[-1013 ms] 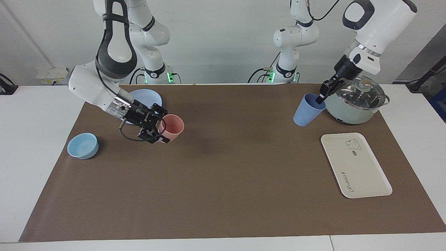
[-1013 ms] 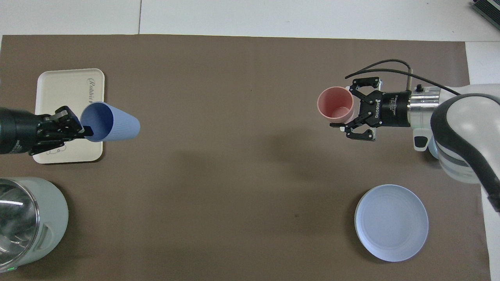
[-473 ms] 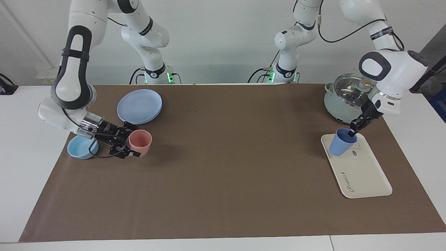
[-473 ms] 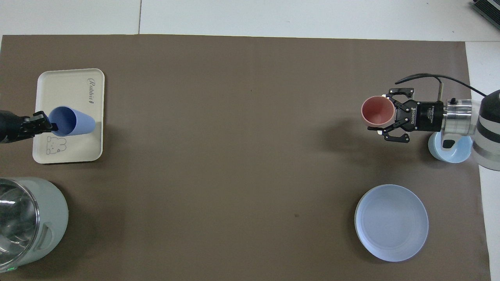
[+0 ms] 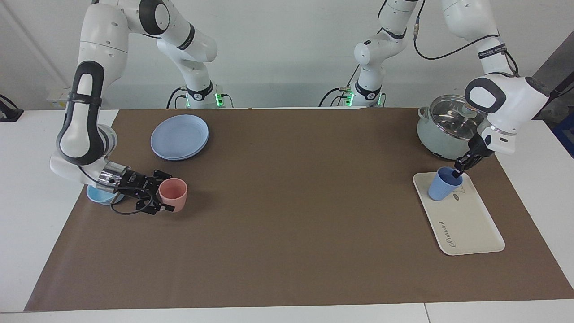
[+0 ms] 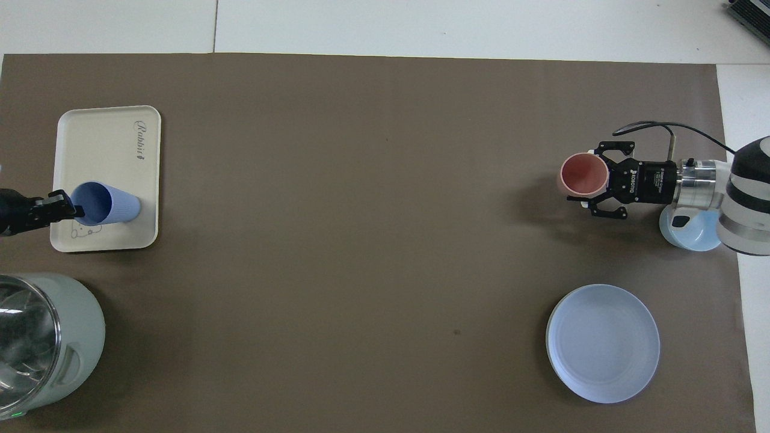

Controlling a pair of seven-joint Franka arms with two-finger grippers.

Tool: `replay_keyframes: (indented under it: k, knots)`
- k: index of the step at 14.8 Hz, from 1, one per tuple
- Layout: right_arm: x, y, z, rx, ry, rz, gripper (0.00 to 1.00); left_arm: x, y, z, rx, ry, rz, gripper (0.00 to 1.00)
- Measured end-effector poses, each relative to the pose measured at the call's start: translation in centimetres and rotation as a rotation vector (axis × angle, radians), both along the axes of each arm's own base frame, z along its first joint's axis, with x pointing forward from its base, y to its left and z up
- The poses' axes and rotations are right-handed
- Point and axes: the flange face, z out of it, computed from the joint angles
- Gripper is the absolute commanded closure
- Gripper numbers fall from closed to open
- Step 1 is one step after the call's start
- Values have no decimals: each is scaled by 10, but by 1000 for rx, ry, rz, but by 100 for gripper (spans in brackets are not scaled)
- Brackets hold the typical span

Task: Place cup on tray
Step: 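Set the pink cup on the table and open the right gripper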

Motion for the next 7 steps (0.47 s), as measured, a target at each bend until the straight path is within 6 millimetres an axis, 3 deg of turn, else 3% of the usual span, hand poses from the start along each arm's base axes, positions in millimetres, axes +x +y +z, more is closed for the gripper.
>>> replay_keyframes:
  k: [1, 5, 7]
  knots:
    - [1, 1, 0, 12, -1, -2, 100, 0, -1, 0, 1, -1, -1, 3]
    - [0, 4, -21, 38, -5, 17, 100, 2, -1, 3, 9, -18, -11, 0]
    - [0, 6, -35, 60, -31, 23, 100, 9, 1, 18, 17, -47, -26, 0]
